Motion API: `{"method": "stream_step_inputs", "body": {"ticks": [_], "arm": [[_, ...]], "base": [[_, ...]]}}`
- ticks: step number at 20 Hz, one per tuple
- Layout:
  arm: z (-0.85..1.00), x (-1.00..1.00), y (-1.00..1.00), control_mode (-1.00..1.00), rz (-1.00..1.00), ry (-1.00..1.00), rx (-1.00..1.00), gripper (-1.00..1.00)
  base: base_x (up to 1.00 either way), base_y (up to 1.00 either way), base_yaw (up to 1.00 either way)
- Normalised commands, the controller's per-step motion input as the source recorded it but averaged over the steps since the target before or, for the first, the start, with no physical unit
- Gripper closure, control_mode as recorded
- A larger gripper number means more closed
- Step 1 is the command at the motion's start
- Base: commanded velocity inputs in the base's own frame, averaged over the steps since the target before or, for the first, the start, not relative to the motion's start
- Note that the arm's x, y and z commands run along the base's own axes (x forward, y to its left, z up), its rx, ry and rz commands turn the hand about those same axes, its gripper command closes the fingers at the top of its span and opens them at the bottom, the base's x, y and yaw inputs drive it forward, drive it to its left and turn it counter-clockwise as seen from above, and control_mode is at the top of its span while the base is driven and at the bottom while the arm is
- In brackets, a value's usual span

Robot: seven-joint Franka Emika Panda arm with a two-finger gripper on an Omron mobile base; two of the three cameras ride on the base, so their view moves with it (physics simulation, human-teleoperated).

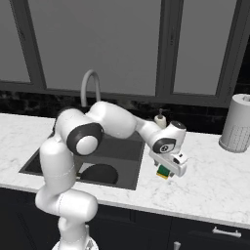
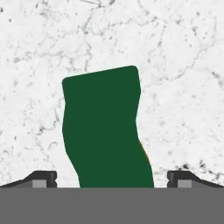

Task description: Pick the pan and sponge and place them into the sink. Then turn on the water.

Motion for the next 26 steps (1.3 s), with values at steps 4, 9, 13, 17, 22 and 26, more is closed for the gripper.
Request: {"method": "stream_step_inputs", "body": {"ticks": [4, 9, 13, 17, 22, 26], "arm": [[-0.3, 0.19, 0.0, -1.0, 0.01, 0.0, 0.0, -1.0], [-0.39, 0.18, 0.0, -1.0, 0.01, 0.0, 0.0, -1.0], [-0.37, 0.13, 0.0, -1.0, 0.01, 0.0, 0.0, -1.0], [-0.32, 0.09, 0.0, -1.0, 0.0, 0.0, -0.01, 1.0], [-0.24, 0.05, 0.0, -1.0, 0.0, 0.02, -0.01, 1.0], [0.0, 0.0, 0.0, -1.0, 0.02, -0.02, 0.0, 1.0]], "base": [[0.0, 0.0, 0.0], [0.0, 0.0, 0.0], [0.0, 0.0, 0.0], [0.0, 0.0, 0.0], [0.0, 0.0, 0.0], [0.0, 0.0, 0.0]]}}
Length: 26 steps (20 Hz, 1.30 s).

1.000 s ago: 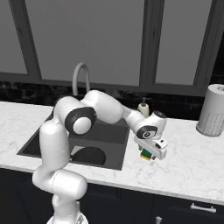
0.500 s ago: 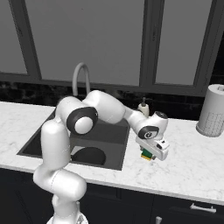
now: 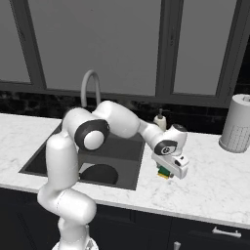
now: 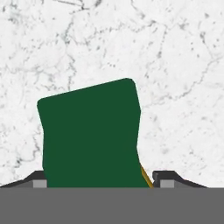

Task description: Pick the pan and sponge and place them into the sink. Then turn on the water.

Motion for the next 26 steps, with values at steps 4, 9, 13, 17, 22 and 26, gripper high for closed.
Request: {"method": "stream_step_inputs", "body": {"ticks": [4, 9, 13, 17, 22, 26], "arm": [[0.21, 0.0, 0.37, -1.0, 0.16, -0.06, 0.0, 1.0], [0.27, 0.0, 0.84, -1.0, 0.22, 0.0, -0.07, 1.0], [0.03, 0.0, 0.99, -1.0, 0.23, 0.0, -0.11, 1.0], [0.0, 0.14, 0.81, -1.0, 0.28, 0.01, -0.02, 1.0], [0.0, 0.04, 0.65, -1.0, 0.27, 0.01, 0.0, 1.0], [-0.03, 0.0, 0.44, -1.0, 0.11, 0.0, 0.0, 1.0]], "base": [[0.0, 0.0, 0.0], [0.0, 0.0, 0.0], [0.0, 0.0, 0.0], [0.0, 0.0, 0.0], [0.0, 0.0, 0.0], [0.0, 0.0, 0.0]]}}
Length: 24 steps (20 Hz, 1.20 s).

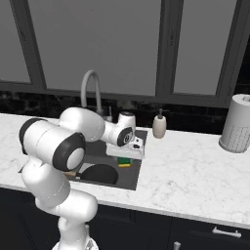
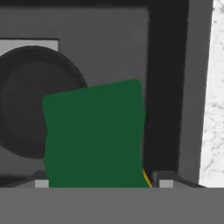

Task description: Pick the pan and sponge and place them into the sink. Then turn on the water.

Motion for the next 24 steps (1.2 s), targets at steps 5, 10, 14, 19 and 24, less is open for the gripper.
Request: {"method": "stream_step_inputs", "body": {"ticks": [5, 10, 14, 19, 24], "arm": [[-0.21, 0.1, 0.23, -1.0, 0.03, 0.0, 0.0, 1.0], [-0.41, 0.24, 0.2, -1.0, 0.0, 0.0, 0.0, 1.0], [-0.45, 0.18, 0.24, -1.0, 0.0, 0.0, 0.0, 1.0], [-0.45, 0.16, 0.25, -1.0, 0.0, 0.0, 0.0, 1.0], [-0.43, 0.12, 0.15, -1.0, 0.0, 0.0, 0.0, 1.0]], "base": [[0.0, 0.0, 0.0], [0.0, 0.0, 0.0], [0.0, 0.0, 0.0], [0.0, 0.0, 0.0], [0.0, 0.0, 0.0]]}}
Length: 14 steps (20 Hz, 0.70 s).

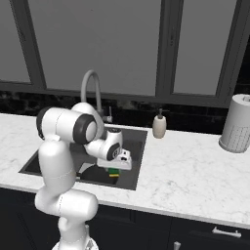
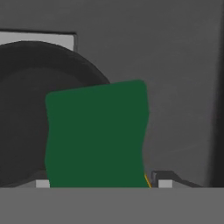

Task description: Pick the pan and sponge and place them into the sink. Then turn on the water.

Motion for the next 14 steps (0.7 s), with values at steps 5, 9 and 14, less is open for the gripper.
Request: {"method": "stream_step_inputs", "body": {"ticks": [5, 9, 14], "arm": [[-0.38, 0.19, 0.06, -1.0, 0.0, 0.0, 0.0, 1.0], [-0.34, 0.2, 0.03, -1.0, 0.0, 0.01, 0.0, 1.0], [-0.24, 0.22, 0.04, -1.0, 0.0, 0.01, 0.0, 1.0]], "base": [[0.0, 0.0, 0.0], [0.0, 0.0, 0.0], [0.0, 0.0, 0.0]]}}
